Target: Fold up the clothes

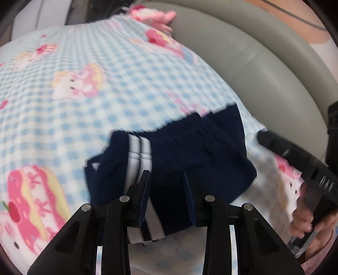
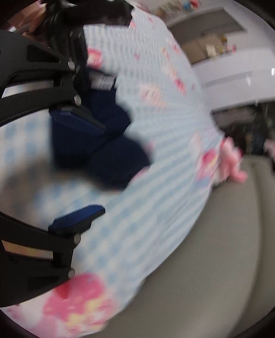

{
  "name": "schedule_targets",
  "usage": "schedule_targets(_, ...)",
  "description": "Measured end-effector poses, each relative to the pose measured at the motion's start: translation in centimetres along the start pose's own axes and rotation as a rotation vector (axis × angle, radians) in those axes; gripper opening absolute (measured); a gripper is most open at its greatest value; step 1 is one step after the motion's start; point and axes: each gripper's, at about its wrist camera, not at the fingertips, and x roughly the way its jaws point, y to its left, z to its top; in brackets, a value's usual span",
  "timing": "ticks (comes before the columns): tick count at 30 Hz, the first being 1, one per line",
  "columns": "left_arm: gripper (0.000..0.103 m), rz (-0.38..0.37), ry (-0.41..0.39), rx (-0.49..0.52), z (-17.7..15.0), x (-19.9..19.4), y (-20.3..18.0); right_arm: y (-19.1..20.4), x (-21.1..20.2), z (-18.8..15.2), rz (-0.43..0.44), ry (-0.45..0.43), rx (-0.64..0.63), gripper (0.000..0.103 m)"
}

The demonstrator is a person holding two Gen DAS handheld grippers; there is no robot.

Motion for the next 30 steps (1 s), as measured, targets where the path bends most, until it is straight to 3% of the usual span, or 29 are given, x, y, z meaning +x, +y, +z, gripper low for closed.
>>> schedule_targets(3, 0.035, 0.020, 0.041, -0.034, 0.3, 1.0, 1.7, 2.0, 4.2, 0.5, 0.007, 0.115, -0.087, 0.072)
schedule_targets(6, 0.034, 0.063, 0.105, -0.025, -0.3, 2.1, 2.7, 0.9, 8.2, 0.2, -0.066, 0.215, -0.086, 0.071)
schedule_targets(13, 0.040, 0.101, -0.026, -0.019, 0.3, -3.2, 2.2, 2.6, 4.3, 1.3, -0.035, 0.090, -0.084, 0.074)
schedule_targets(15, 0.054, 0.133, -0.067, -0.029, 1.1, -5.2, 2.7, 4.4, 3.2, 1.9, -0.029, 0.066, -0.096, 0.077)
schedule_targets(19, 0.062, 0.229, -0.125, -0.055, 2.9, -9.4, 5.1, 9.1, 1.6, 3.5, 0.013, 0.033, -0.119, 0.090)
schedule_targets(25, 0.072, 0.371, -0.168, -0.123, 3.0, -16.9, 11.3, 15.1, 1.9, 3.8, 0.072, 0.063, -0.077, 0.100)
schedule_targets(30, 0.075, 0.481, -0.181, -0.200, 2.1, -21.8, 17.5, 21.5, 3.4, 2.7, 0.092, 0.109, -0.091, 0.102)
